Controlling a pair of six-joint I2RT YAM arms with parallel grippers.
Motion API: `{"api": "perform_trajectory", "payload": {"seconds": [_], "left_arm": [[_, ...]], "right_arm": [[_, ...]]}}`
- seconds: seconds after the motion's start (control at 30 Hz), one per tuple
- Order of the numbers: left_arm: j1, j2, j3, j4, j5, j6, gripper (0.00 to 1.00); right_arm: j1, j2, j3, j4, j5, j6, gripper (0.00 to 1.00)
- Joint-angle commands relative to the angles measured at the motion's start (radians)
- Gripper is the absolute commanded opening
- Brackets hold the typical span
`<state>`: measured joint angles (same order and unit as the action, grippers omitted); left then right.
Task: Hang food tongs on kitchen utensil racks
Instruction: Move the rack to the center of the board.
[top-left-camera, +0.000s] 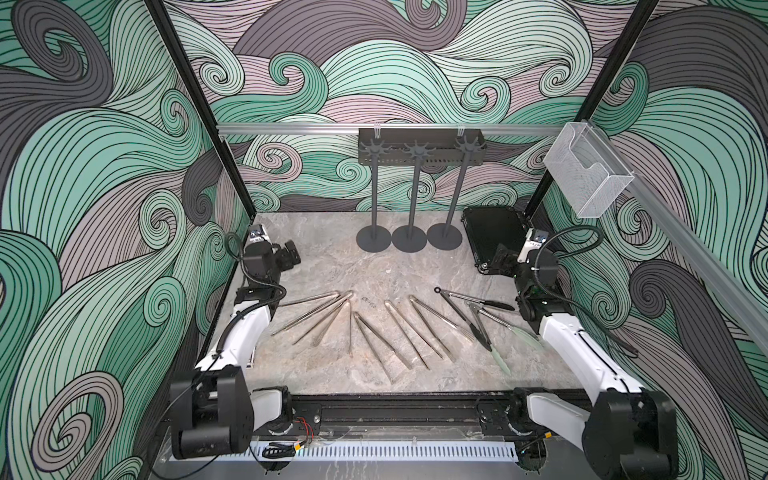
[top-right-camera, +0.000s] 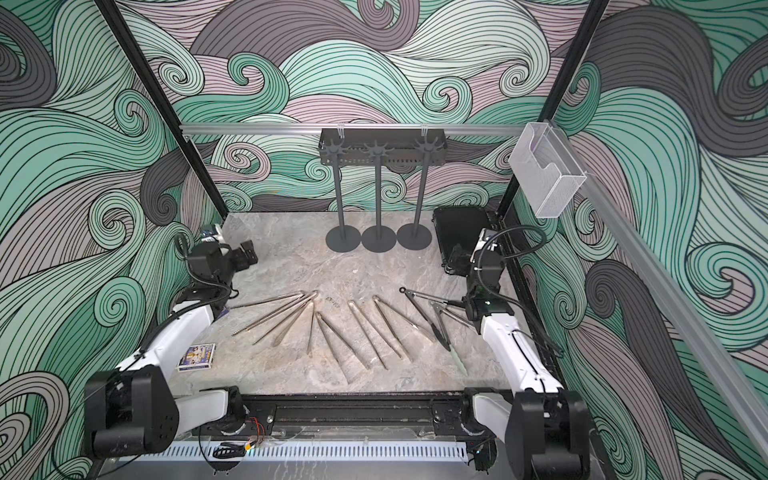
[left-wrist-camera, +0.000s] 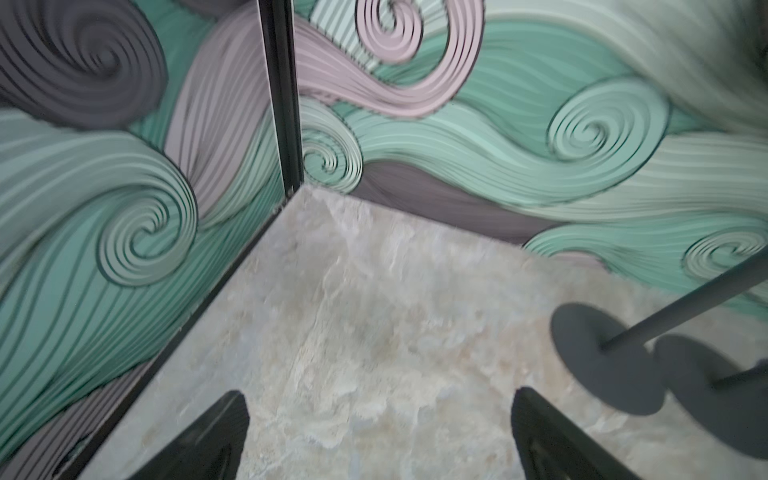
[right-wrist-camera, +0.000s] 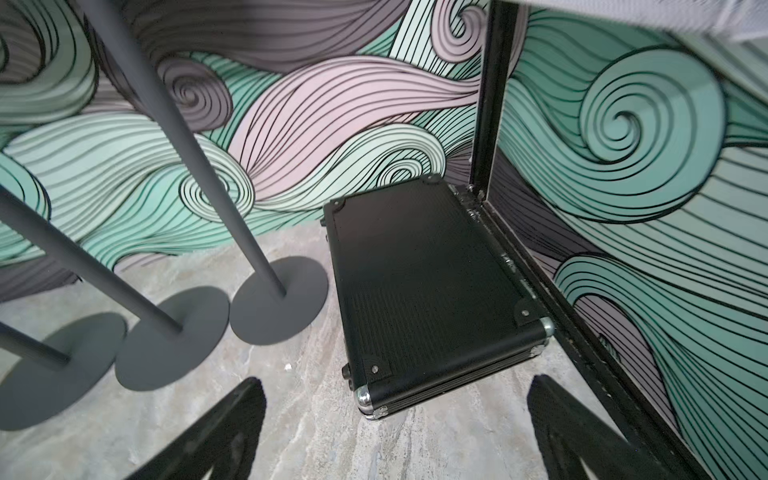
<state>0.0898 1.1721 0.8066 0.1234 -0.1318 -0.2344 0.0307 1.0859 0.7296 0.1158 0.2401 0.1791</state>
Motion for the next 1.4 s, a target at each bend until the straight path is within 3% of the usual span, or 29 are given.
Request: {"api": "perform_trajectory", "payload": {"seconds": [0.0,0.2,0.4,0.47,0.6,0.83,0.93,1.0,1.07,1.23,1.37], "left_arm": [[-0.005,-0.079,0.065,-0.272,0.070,-0.106,0.99],[-0.098,-0.197,0.076,-0.352,0.163,-0.077,0.99],[-0.382,-0.133,0.078,-0.218,0.180,0.141,0.98],[-0.433,-0.091,0.071,-0.118,0.193,0.186,0.99],[-0.443,0.050,0.059,0.139,0.225,0.188,0.98],[-0.444,0.404,0.272,0.317,0.296,0.236,0.99],[-0.445,0.533,0.365,0.392,0.258,0.255,0.98],[-0.442,0.598,0.406,0.452,0.168,0.250,0.98],[-0.433,0.648,0.456,0.468,0.132,0.249,0.99],[-0.417,0.779,0.610,0.468,0.196,0.243,0.99],[-0.416,0.882,0.718,0.471,0.182,0.237,0.99]], "right_arm": [[0.006,-0.068,0.052,-0.396,0.028,0.096,0.99],[0.023,-0.212,0.069,-0.549,-0.091,0.129,0.99],[0.034,-0.212,0.102,-0.567,-0.206,0.102,0.99],[0.034,-0.211,0.104,-0.556,-0.238,0.101,0.99],[0.034,-0.210,0.089,-0.520,-0.263,0.108,0.99],[0.034,-0.207,0.082,-0.481,-0.265,0.111,0.99],[0.034,-0.206,0.080,-0.453,-0.268,0.117,0.99],[0.034,-0.208,0.077,-0.446,-0.275,0.120,0.99],[0.034,-0.210,0.075,-0.441,-0.281,0.122,0.99],[0.035,-0.227,0.052,-0.427,-0.280,0.130,0.99],[0.034,-0.224,0.039,-0.416,-0.281,0.132,0.99]]}}
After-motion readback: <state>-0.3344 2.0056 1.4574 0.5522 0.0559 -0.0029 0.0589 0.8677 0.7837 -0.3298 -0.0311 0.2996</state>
